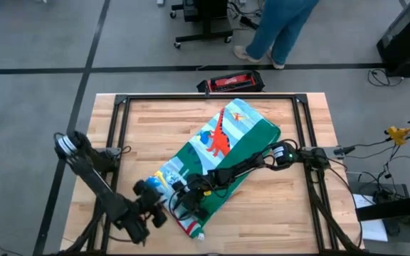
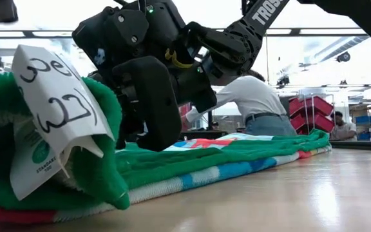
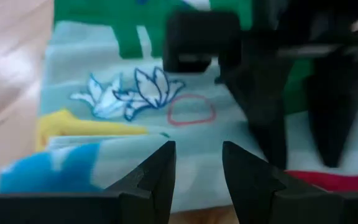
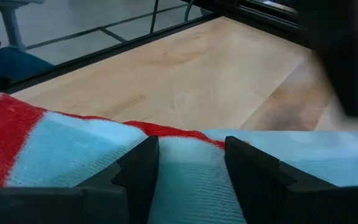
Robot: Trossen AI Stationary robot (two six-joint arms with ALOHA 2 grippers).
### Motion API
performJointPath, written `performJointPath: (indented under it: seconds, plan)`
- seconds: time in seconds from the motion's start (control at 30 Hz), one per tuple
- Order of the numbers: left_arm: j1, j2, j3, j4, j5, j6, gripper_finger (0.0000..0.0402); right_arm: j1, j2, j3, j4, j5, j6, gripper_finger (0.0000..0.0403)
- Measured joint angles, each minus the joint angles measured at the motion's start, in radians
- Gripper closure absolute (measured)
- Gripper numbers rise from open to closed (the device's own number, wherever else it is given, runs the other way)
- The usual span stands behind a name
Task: Roll towel
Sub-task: Roll the multi-color dinosaur print towel
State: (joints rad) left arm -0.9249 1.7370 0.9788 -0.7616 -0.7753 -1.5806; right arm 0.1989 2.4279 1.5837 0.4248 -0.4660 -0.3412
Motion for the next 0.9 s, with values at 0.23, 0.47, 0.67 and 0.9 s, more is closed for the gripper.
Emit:
performJointPath:
  seconds: [0.23,0.47,0.67,0.9]
  plan:
    - [-0.001,0.087,0.026,0.016,0.011,-0.028,0.0285,-0.001,-0.038,-0.003,-0.049,0.006,-0.002,0.0227]
    - [-0.001,0.091,0.017,0.022,0.016,-0.025,0.0285,-0.030,-0.114,0.001,-0.063,-0.011,-0.061,0.0219]
    - [-0.001,0.091,0.016,0.029,0.002,-0.016,0.0285,-0.064,-0.058,0.015,-0.048,-0.079,-0.029,0.0219]
    - [-0.001,0.091,0.016,0.029,-0.001,-0.009,0.0285,-0.069,-0.019,0.025,-0.042,-0.093,-0.026,0.0219]
